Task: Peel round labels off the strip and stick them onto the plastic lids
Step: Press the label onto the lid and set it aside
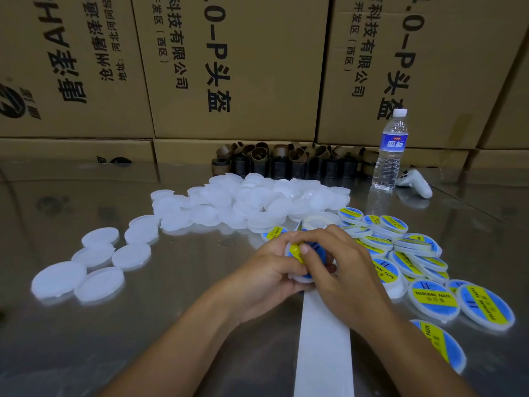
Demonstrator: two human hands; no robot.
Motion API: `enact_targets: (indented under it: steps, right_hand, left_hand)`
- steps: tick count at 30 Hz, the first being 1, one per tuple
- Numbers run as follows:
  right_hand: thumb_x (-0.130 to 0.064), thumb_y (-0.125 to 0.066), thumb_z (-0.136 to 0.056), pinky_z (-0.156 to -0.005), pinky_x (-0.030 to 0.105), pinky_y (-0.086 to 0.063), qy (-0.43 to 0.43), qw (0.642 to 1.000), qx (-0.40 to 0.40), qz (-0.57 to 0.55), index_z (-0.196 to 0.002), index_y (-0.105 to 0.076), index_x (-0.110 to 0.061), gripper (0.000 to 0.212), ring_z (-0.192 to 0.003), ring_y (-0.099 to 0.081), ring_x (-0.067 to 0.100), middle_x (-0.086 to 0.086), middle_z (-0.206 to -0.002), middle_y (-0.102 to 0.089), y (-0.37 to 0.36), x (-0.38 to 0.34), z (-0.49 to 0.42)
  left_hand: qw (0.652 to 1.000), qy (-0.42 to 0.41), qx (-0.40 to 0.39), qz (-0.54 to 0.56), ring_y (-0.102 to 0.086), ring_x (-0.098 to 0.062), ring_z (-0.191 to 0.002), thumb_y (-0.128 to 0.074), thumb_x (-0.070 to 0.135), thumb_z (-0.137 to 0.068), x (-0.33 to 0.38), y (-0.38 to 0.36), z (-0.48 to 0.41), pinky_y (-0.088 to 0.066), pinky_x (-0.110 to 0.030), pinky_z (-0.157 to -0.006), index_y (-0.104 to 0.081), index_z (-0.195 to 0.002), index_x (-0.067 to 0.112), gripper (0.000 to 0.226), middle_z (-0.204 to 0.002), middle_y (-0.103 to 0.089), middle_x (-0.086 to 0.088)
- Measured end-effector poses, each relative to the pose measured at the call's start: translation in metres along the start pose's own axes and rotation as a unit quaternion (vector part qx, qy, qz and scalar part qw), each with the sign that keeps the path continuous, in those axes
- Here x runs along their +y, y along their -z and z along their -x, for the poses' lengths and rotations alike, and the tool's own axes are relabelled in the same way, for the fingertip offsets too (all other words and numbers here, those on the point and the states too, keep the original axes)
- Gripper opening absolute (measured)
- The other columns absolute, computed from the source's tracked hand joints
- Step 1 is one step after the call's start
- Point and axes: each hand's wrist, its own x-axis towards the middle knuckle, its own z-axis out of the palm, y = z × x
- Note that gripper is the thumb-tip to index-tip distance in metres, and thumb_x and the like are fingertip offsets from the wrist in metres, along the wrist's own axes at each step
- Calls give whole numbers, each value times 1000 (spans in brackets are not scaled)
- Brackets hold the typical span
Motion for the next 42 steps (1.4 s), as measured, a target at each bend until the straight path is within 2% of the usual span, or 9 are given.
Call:
enact_targets:
  steps: [5, 10, 15, 18, 21, 26, 29, 37, 42]
  right_hand:
    - [-24, -55, -84, -63, 12, -35, 0, 999, 32, 14, -95, -69, -34, 20, -71, -48, -2, -18, -73, -47, -1, 0, -1]
    - [-22, -64, -81, -62, 8, -36, -17, 998, 61, -17, -106, -71, -33, 27, -65, -48, 0, -13, -64, -48, -2, -1, -3]
    - [-16, -76, -75, -64, 35, -54, -122, 983, 34, -136, -118, -49, -51, 62, -58, -50, 9, -4, -64, -58, 1, 1, -5]
    - [-18, -79, -71, -63, 44, -56, -135, 979, 60, -142, -109, -56, -50, 55, -59, -58, 19, -2, -64, -61, 1, -3, -5]
    - [-21, -80, -68, -59, 44, -57, -133, 980, 73, -132, -104, -58, -48, 49, -56, -61, 15, -8, -65, -62, -1, -1, -5]
    - [-32, -78, -68, -60, 13, -40, -91, 990, 107, -13, -101, -60, -42, 39, -60, -50, 8, -11, -76, -48, 2, 6, -5]
    - [-31, -71, -77, -58, 14, -34, -93, 988, 120, 3, -92, -62, -35, 17, -62, -44, 9, -8, -71, -44, 4, 10, -5]
    - [-30, -64, -86, -50, 15, -35, -116, 986, 73, -94, -76, -62, -32, 11, -53, -46, 9, -3, -59, -54, 1, 4, -5]
    - [-30, -68, -82, -60, 20, -45, -154, 970, -2, -187, -78, -65, -23, 8, -59, -59, 9, -4, -60, -65, 0, -1, -5]
  left_hand:
    - [997, -27, 31, -73, -67, -17, -84, -38, -23, -80, -1, -4, 1, -55, -25, -71, -54, -113, 4, 45, -88, -65, -7]
    - [985, -65, 79, -139, -66, -16, -84, -38, -21, -84, -5, -8, 2, -55, -26, -73, -53, -113, 1, 40, -92, -63, -10]
    - [981, -77, 94, -150, -65, -10, -76, -47, -16, -90, -8, -9, 1, -54, -21, -67, -53, -111, 0, 27, -92, -63, -9]
    - [978, -89, 101, -158, -66, -10, -76, -51, -11, -91, -8, -9, 0, -55, -21, -67, -54, -108, 0, 20, -90, -64, -6]
    - [976, -90, 113, -165, -67, -11, -78, -52, -10, -91, -7, -10, 0, -55, -23, -68, -53, -110, -2, 21, -93, -64, -7]
    - [977, -75, 128, -152, -67, -13, -77, -53, -9, -91, -6, -10, 1, -58, -28, -71, -58, -107, 2, 21, -101, -65, -14]
    - [978, -78, 153, -119, -69, -22, -86, -54, -2, -93, -3, -8, 0, -59, -31, -74, -63, -112, 1, 22, -110, -66, -22]
    - [976, -110, 178, -57, -67, -8, -71, -61, 27, -78, 0, -2, 0, -54, -22, -67, -76, -78, 22, 16, -78, -72, 4]
    - [978, -135, 155, -27, -66, -10, -81, -59, 30, -76, 0, 0, -1, -55, -21, -74, -74, -87, 21, 20, -81, -70, 2]
